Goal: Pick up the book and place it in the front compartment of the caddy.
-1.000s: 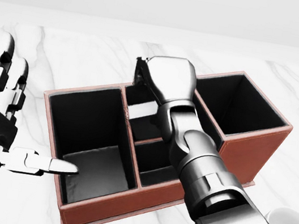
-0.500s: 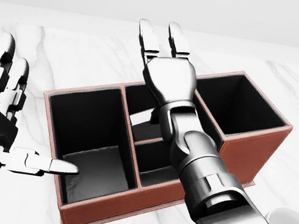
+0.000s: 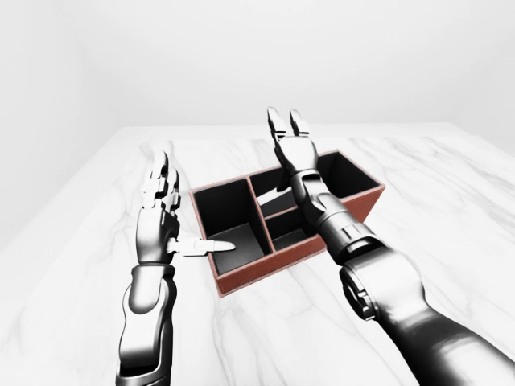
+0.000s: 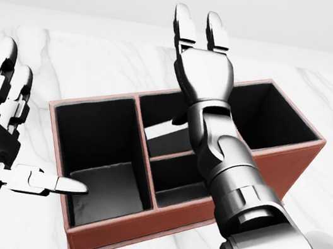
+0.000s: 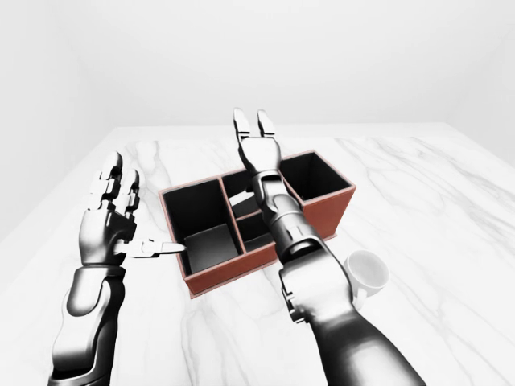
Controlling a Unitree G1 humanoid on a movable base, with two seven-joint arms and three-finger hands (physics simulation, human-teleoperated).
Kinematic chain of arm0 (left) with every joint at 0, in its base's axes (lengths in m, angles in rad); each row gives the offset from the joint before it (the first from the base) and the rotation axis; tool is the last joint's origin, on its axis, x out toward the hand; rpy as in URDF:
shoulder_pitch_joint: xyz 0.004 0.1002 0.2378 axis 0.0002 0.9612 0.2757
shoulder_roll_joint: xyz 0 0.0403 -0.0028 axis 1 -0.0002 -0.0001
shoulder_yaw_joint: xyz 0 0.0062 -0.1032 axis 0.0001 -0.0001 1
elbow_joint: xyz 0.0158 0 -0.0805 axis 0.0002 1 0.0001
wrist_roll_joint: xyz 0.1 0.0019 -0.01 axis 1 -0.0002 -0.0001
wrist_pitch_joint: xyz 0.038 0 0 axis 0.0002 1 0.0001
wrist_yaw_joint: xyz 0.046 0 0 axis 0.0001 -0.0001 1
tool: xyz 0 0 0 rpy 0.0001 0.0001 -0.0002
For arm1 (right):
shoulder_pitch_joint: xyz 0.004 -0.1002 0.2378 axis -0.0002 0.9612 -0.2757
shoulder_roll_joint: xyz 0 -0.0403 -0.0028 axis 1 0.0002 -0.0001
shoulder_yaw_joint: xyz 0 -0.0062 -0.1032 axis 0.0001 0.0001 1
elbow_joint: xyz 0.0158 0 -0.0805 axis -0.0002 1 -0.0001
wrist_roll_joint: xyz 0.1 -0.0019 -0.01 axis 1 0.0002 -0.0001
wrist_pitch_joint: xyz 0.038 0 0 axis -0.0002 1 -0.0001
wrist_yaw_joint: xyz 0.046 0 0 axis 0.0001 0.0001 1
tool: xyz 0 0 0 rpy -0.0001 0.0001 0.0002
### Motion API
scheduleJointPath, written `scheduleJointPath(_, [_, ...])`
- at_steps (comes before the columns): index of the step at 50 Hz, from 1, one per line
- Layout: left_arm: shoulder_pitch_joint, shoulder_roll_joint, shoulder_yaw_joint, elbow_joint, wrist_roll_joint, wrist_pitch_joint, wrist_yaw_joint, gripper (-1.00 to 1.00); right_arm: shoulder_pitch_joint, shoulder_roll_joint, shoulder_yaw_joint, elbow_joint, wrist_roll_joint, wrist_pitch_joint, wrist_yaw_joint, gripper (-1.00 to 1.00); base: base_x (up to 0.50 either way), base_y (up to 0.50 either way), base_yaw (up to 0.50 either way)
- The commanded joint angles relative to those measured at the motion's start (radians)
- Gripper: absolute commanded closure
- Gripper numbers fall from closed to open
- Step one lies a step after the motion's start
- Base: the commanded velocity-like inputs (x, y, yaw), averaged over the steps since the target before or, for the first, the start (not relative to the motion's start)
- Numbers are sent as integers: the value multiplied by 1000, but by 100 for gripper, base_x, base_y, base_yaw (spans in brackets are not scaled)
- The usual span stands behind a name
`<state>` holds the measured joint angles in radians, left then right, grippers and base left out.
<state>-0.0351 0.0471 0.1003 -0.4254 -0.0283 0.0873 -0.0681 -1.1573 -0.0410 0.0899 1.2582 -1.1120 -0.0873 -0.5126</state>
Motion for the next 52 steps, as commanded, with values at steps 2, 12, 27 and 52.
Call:
scheduleJointPath(2, [1,1,2,-5,-1,0,1,-100,-20,-19,-9,-37,63,0,26,-100,0,0,0])
scheduleJointPath(12, [4,-1,-1,4,1,0,1,-100,-24,-41,-30,-120,127,0,79,-100,0,0,0])
scheduleJointPath(27, [1,0,1,6,2,0,2,-100,70,-56,-68,-419,272,0,241,-100,0,0,0])
scheduleJointPath(52, [-2,2,9,-3,-4,0,3,-100,385,-29,-85,-1478,445,175,666,-100,0,0,0])
